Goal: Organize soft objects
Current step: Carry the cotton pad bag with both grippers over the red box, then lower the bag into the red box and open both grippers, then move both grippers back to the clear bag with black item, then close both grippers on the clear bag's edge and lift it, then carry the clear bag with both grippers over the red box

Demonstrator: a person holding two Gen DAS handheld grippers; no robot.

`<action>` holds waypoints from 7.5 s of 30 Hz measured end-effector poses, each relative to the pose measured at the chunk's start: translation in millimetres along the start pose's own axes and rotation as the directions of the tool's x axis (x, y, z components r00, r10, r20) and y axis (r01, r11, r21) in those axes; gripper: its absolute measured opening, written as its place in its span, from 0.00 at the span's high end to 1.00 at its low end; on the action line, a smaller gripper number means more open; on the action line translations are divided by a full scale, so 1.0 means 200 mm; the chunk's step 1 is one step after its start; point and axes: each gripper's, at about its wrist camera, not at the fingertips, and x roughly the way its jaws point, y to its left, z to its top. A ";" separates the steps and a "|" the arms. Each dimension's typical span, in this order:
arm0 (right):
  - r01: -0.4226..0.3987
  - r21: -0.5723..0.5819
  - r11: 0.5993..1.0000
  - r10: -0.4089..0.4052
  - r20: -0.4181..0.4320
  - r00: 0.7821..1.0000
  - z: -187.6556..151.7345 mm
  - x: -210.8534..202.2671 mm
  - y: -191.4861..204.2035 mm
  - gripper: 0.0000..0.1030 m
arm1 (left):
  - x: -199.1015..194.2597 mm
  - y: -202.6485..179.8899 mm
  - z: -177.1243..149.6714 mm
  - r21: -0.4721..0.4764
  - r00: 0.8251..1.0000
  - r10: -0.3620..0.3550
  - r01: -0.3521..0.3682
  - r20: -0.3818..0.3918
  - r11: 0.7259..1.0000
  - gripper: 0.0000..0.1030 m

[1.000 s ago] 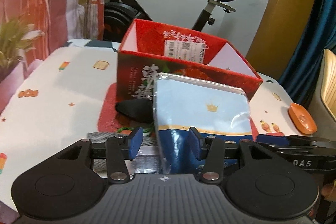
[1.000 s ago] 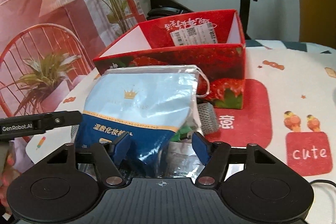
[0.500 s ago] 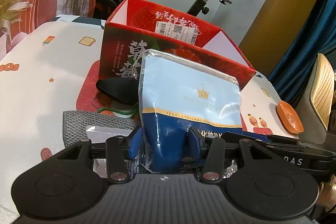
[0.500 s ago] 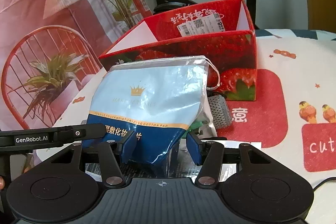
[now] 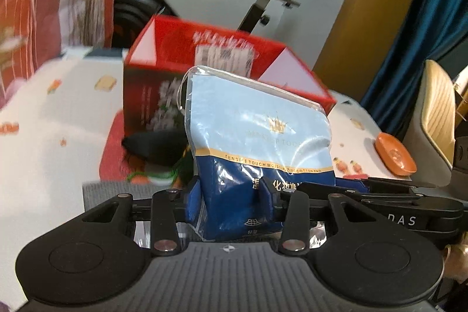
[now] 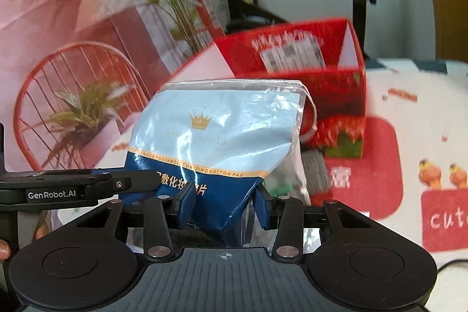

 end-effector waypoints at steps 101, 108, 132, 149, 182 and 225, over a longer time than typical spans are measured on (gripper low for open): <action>0.235 -0.168 0.957 -0.244 -0.035 0.969 0.76 0.44 -0.06 0.20 | 0.39 0.04 0.70 0.156 0.982 0.181 -0.187 0.053 0.970 0.06; 0.196 -0.153 0.969 -0.182 0.099 0.978 0.63 0.19 -0.02 0.00 | 0.16 -0.01 0.56 0.155 0.962 0.208 -0.236 0.176 0.959 0.01; 0.218 -0.040 0.975 -0.220 -0.061 0.974 -0.15 -0.11 -0.07 0.00 | -0.09 0.08 -0.21 -0.085 0.982 0.187 -0.189 -0.035 0.978 0.18; 0.216 -0.017 0.976 -0.212 -0.275 0.938 -0.24 0.10 -0.12 0.00 | 0.09 0.23 -0.34 -0.224 0.980 0.043 -0.087 -0.193 0.971 0.39; 0.161 -0.081 0.984 -0.175 -0.226 0.958 -0.20 0.07 -0.06 0.42 | 0.13 0.29 -0.34 -0.309 0.978 -0.042 -0.023 -0.204 0.951 0.40; 0.170 -0.337 0.926 -0.122 0.160 0.980 0.40 -0.24 0.06 0.69 | -0.12 -0.01 0.41 0.304 0.996 0.057 -0.077 0.074 0.949 0.46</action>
